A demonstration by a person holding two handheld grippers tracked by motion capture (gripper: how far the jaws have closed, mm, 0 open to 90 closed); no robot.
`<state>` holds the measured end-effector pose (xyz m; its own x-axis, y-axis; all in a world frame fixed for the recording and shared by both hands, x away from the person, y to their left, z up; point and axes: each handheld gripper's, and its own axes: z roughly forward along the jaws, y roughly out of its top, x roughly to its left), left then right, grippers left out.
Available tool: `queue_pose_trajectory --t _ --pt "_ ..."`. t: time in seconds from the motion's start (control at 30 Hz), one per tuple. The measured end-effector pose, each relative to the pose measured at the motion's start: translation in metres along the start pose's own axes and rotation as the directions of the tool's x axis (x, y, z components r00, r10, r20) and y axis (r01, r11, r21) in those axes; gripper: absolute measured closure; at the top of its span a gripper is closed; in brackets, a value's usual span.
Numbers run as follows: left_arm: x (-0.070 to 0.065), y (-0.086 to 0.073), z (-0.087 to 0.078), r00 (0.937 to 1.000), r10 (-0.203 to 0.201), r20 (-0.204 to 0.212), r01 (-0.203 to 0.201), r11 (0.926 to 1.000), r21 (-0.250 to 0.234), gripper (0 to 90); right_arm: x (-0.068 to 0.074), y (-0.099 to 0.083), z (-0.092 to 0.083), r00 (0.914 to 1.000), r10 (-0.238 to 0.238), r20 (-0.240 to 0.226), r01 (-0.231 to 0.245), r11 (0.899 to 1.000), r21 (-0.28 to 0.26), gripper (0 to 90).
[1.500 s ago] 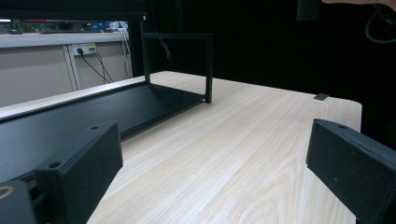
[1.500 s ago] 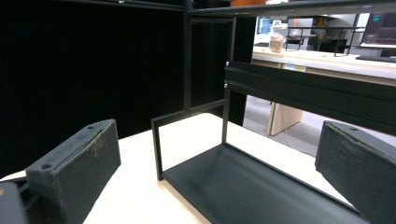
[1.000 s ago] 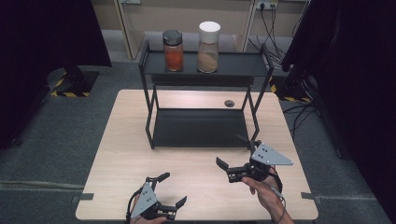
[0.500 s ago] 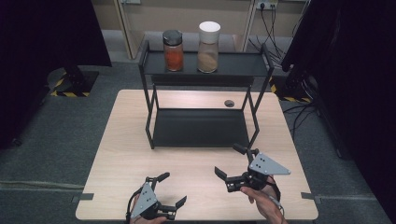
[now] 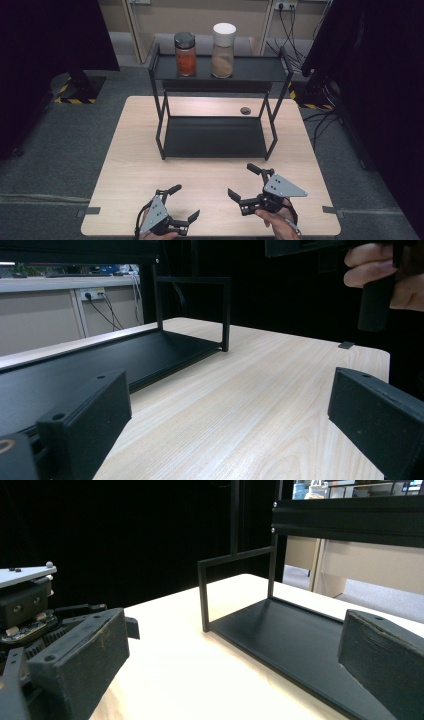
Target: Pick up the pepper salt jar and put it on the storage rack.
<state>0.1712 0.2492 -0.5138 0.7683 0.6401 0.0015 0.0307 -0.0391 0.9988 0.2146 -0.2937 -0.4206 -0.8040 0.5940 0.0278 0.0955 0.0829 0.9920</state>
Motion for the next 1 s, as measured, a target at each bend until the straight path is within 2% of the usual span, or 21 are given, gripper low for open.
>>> queue_pose_trajectory --t 0.4,0.63,1.0 --pt "0.0 0.0 0.0 1.0 -0.003 -0.005 0.003 1.0 -0.001 3.4 0.006 -0.013 -0.001 1.0 -0.004 -0.002 0.004 1.0 0.01 0.4" --pt "0.0 -0.001 0.0 1.0 -0.007 -0.006 0.007 1.0 0.0 3.4 0.009 -0.026 -0.001 0.9997 0.018 -0.015 -0.018 1.0 0.018 0.4" --pt "0.001 -0.001 0.0 0.9999 -0.009 -0.011 0.009 1.0 -0.003 3.4 0.01 -0.033 0.002 0.9995 0.017 -0.025 -0.017 0.999 0.027 0.4"
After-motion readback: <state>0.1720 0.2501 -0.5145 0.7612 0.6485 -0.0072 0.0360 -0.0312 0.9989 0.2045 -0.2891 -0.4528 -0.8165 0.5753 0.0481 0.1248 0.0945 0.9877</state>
